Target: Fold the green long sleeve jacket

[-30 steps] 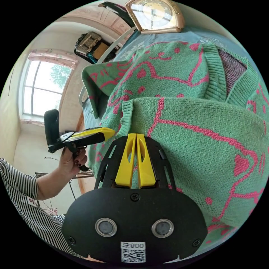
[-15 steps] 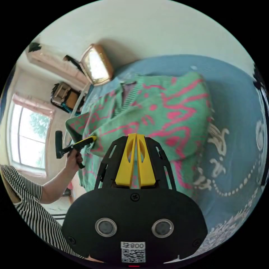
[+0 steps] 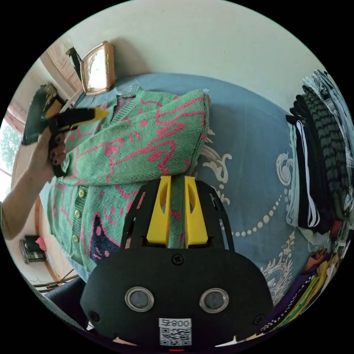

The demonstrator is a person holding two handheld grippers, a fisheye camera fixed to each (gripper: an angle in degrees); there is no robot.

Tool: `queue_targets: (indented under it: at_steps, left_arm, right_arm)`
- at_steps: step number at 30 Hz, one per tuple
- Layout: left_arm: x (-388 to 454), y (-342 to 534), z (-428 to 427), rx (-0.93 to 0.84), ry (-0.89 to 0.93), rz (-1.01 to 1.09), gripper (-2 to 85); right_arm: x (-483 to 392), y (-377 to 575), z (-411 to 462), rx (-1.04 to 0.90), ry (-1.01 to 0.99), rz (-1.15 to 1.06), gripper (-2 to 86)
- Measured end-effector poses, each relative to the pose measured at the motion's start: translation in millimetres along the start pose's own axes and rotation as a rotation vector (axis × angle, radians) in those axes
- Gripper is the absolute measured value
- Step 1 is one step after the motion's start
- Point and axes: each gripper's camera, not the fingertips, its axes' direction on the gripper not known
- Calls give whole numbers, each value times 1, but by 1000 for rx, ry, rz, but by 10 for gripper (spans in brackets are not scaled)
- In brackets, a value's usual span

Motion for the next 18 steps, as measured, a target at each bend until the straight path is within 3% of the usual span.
queue_targets:
  at_steps: [6,10,18]
  left_arm:
    - [51,-93,110,-142,99,191,24]
    - [69,-118,168,-266,-52,267,8]
    - [78,-121,150,-122,28,256,2]
  right_arm:
    - [31,21,2,-17,5,27,42]
    - [63,39,-10,-13,-33,140,30]
    - [91,60,-71,114,-106,195,6]
